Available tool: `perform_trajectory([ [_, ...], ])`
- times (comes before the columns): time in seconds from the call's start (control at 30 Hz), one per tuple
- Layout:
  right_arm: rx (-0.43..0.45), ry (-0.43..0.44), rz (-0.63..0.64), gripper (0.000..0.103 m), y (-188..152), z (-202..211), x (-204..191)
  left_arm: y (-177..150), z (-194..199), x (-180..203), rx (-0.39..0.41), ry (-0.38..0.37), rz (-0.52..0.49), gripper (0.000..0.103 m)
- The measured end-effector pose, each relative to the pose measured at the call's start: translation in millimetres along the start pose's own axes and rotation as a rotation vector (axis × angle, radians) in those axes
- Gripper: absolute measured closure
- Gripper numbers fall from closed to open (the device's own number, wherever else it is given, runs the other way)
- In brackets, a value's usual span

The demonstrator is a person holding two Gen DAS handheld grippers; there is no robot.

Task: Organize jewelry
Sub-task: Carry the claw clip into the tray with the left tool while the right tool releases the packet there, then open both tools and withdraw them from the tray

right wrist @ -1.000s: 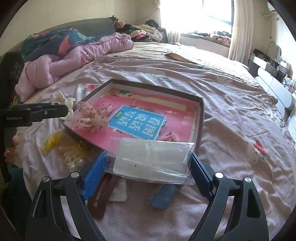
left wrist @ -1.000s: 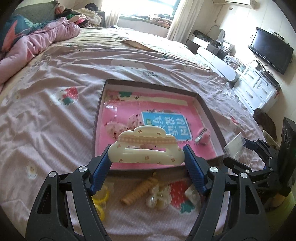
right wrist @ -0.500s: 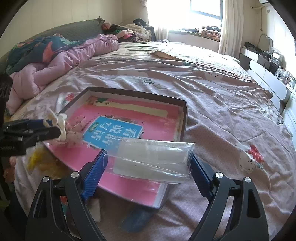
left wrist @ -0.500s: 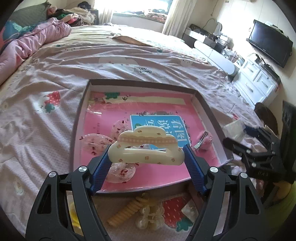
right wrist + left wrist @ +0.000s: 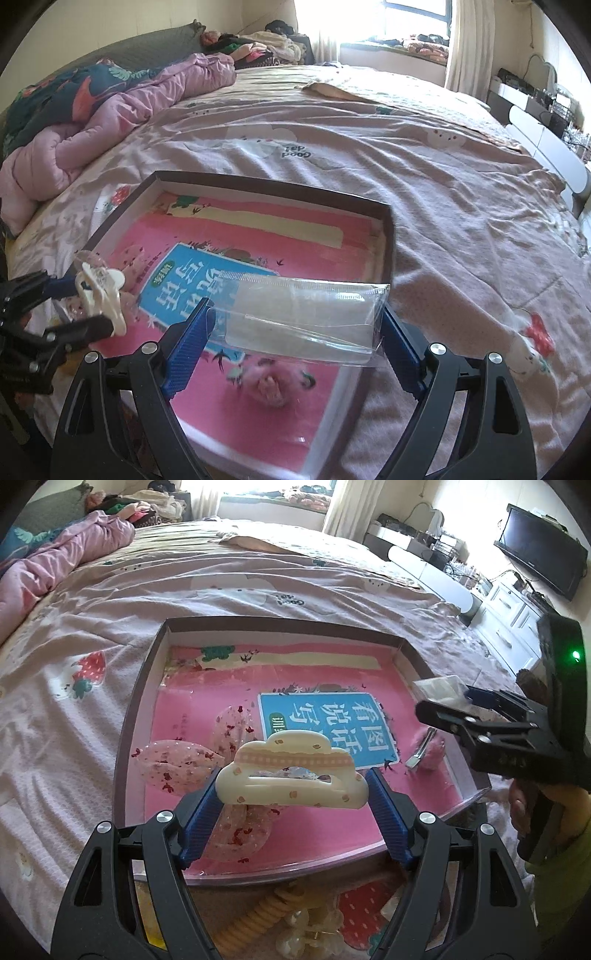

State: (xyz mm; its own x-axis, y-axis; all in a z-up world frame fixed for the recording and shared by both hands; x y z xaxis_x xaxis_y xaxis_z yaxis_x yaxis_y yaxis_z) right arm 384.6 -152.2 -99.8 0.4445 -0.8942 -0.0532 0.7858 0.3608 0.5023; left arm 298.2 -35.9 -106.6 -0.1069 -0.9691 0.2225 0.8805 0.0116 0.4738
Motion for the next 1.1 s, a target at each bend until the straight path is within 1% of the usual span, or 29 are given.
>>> perform_trajectory([
  [0.2, -0.026, 0.010, 0.006, 0.019, 5.1, -18.8, -9.2, 0.6, -3.0, -4.9, -0.002, 0.005, 0.006, 0.036],
  [0.3, -0.034, 0.019, 0.006, 0.018, 6.0, -25.3, -12.2, 2.0, -2.2, -6.4, 0.004, 0.007, 0.009, 0.031],
  [0.47, -0.037, 0.032, -0.003, 0.016, 7.9, -29.2, -14.3, 0.6, -0.5, -8.8, 0.005, 0.007, 0.013, 0.031],
  [0.6, -0.026, 0.037, -0.015, 0.009, 9.9, -26.6, -14.9, -0.7, 1.6, -10.2, 0.007, 0.009, 0.016, 0.029],
  [0.87, -0.004, 0.032, -0.030, 0.009, 6.7, -13.0, -11.9, -3.3, 10.2, -11.8, 0.019, 0.011, 0.026, 0.026],
  [0.93, 0.004, 0.028, -0.035, 0.008, 3.9, -7.7, -11.0, -3.8, 13.2, -12.4, 0.023, 0.011, 0.029, 0.022],
  [1.1, 0.020, 0.015, -0.041, 0.008, -4.1, 5.3, -8.2, -5.7, 22.8, -14.6, 0.039, 0.017, 0.041, 0.020],
])
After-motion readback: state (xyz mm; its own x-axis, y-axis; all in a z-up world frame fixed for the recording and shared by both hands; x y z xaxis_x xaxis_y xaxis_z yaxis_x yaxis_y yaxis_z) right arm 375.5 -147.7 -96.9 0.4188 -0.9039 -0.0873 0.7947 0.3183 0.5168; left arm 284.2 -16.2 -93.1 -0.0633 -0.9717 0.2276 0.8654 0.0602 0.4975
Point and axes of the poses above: each gripper's, at about its wrist camera, not at the fingertips, and z roughly against the way its jaws point, x to its right, y to its top, the point moved 10 cm from there along -z, roughly the way its jaws point, and after that the axes turned 9 degrees about -x, right-handed, at the moved point
